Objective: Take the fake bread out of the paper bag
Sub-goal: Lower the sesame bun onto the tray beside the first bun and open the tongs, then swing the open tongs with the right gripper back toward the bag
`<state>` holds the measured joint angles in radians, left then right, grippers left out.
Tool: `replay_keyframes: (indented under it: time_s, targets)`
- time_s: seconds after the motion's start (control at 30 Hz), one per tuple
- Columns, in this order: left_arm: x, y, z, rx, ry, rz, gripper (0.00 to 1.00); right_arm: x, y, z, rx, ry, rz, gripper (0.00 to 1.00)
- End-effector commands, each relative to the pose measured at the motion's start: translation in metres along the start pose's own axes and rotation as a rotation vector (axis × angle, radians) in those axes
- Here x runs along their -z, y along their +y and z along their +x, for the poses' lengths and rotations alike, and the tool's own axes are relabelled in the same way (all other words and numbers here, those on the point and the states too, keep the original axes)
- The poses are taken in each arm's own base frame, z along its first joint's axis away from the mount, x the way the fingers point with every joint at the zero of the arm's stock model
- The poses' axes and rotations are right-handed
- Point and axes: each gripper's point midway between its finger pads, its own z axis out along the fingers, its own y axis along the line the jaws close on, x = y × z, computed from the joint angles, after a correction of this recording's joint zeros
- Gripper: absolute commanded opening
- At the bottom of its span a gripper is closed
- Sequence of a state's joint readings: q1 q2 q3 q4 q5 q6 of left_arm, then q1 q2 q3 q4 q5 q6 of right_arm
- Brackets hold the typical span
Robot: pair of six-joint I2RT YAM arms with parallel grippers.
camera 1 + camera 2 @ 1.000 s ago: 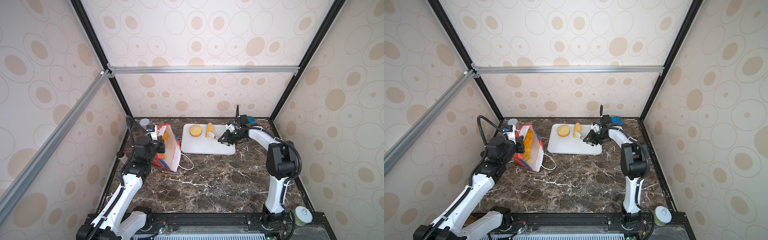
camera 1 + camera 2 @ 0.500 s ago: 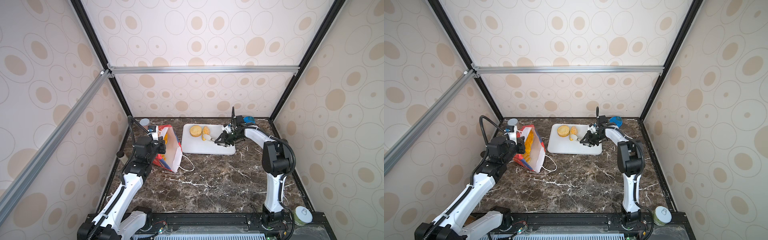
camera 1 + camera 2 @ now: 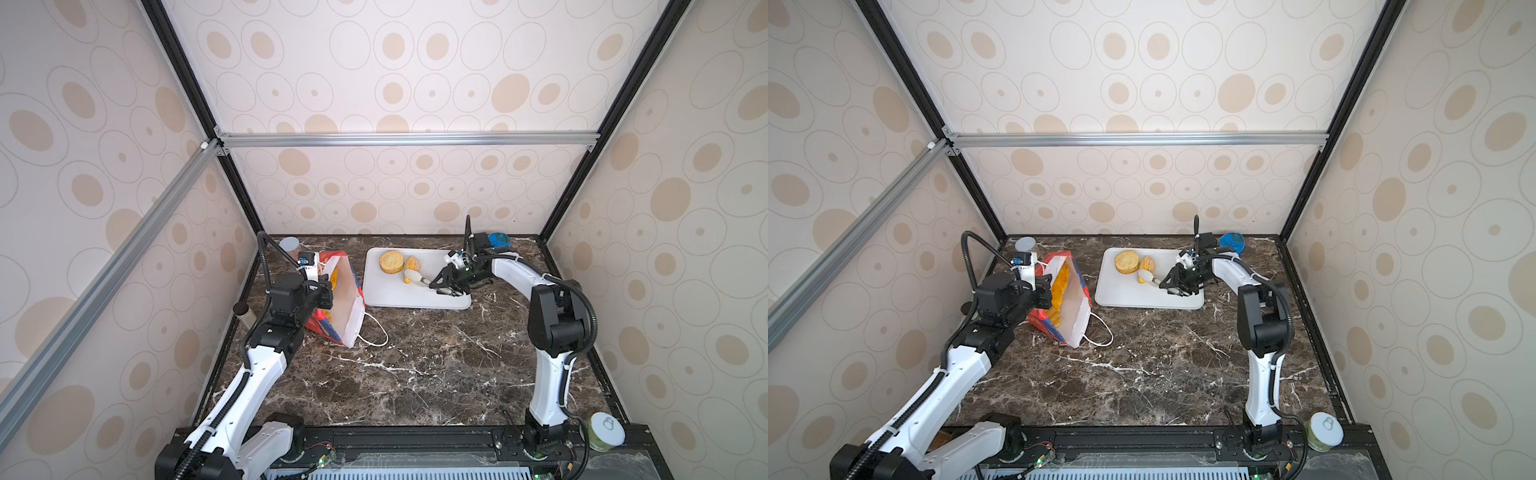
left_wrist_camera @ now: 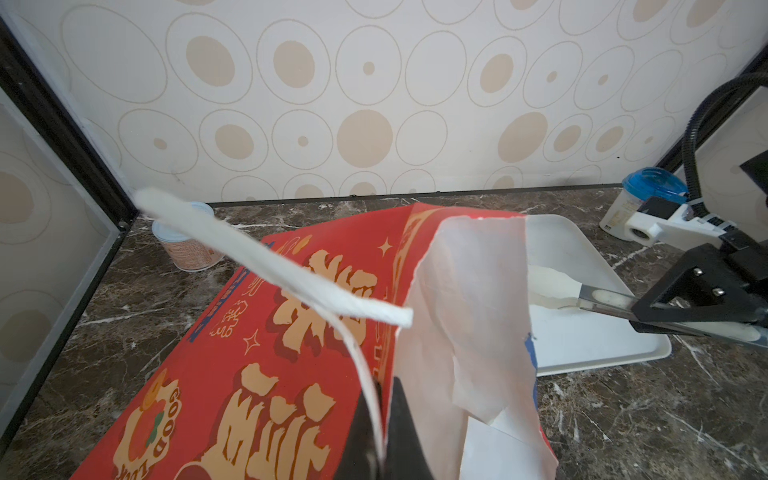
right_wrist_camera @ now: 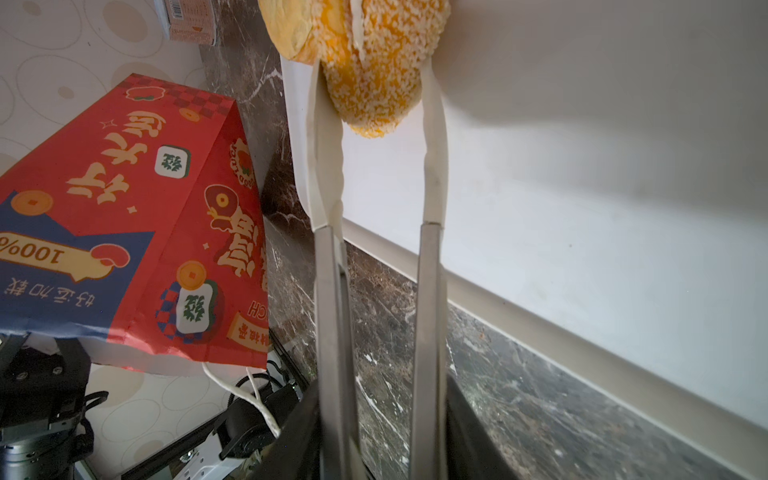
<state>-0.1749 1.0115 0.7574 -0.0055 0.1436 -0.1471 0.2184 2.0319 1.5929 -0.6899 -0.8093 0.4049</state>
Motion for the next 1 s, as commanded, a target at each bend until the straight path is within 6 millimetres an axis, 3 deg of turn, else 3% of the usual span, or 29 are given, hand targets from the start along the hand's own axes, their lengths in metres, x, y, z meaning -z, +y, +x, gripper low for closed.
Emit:
replay_keyframes:
  time_s: [0.0, 0.2, 0.37, 0.8, 0.87, 0.97]
  targets:
    - [0.005, -0.014, -0.018, -0.048, -0.022, 0.074, 0.0, 0.02, 0.022, 0.017, 0.059, -0.012, -0.035, 0.41]
    - [0.006, -0.026, -0.007, -0.064, 0.021, 0.137, 0.0, 0.032, 0.023, 0.043, 0.071, -0.013, -0.034, 0.42]
    - [0.009, -0.033, -0.001, -0.082, 0.041, 0.16, 0.0, 0.038, 0.027, 0.051, 0.098, -0.038, -0.05, 0.42]
    - [0.017, -0.03, 0.006, -0.059, 0.044, 0.133, 0.0, 0.003, 0.011, 0.008, 0.059, -0.02, -0.076, 0.42]
    - [0.017, -0.032, 0.007, -0.056, 0.041, 0.14, 0.0, 0.0, 0.009, 0.005, 0.056, -0.019, -0.069, 0.56]
    - [0.016, -0.031, 0.008, -0.065, 0.036, 0.14, 0.0, -0.001, 0.007, 0.001, 0.05, -0.02, -0.064, 0.6]
